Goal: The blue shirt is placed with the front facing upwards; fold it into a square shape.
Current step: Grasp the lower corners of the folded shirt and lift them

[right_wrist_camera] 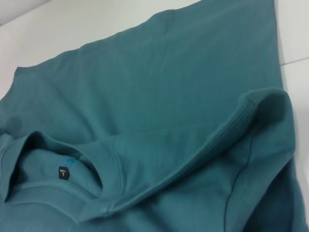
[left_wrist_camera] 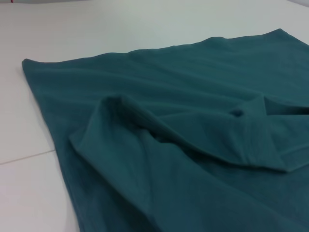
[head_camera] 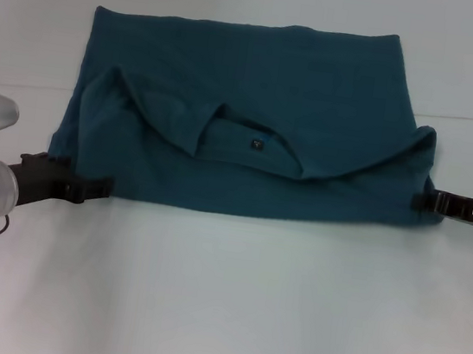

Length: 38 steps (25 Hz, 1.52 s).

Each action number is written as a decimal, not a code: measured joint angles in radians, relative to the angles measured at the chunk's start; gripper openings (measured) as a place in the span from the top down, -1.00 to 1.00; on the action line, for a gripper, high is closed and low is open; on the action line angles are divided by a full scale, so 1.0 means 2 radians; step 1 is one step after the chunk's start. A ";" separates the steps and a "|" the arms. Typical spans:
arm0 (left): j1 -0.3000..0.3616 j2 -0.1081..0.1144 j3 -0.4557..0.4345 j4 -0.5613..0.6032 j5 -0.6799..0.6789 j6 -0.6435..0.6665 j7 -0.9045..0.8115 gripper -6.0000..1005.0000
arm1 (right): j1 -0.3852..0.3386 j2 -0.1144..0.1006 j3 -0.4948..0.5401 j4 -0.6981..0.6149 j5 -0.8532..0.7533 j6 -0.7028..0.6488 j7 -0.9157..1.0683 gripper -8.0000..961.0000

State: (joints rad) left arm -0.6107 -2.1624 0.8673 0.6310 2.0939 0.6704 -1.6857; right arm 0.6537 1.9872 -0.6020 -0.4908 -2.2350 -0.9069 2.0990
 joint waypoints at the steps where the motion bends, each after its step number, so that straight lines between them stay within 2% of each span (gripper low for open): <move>1: 0.000 0.000 0.000 0.000 0.000 0.000 0.000 -0.69 | 0.000 0.000 0.001 0.000 0.000 0.000 0.000 0.91; 22: -0.009 0.000 0.012 -0.012 0.002 -0.020 -0.001 -0.68 | -0.005 -0.001 0.003 -0.014 0.004 -0.017 -0.001 0.91; 27: -0.013 0.001 0.013 -0.013 0.002 -0.034 -0.005 -0.36 | -0.006 -0.001 0.003 -0.014 0.005 -0.017 -0.001 0.91; 38: -0.020 0.002 0.014 -0.019 0.005 -0.041 -0.005 0.13 | -0.005 -0.001 0.003 -0.014 0.005 -0.016 -0.002 0.91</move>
State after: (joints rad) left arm -0.6507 -2.1585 0.8944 0.5925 2.1042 0.5888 -1.6958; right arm 0.6427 1.9849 -0.5951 -0.5185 -2.2257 -0.9389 2.0953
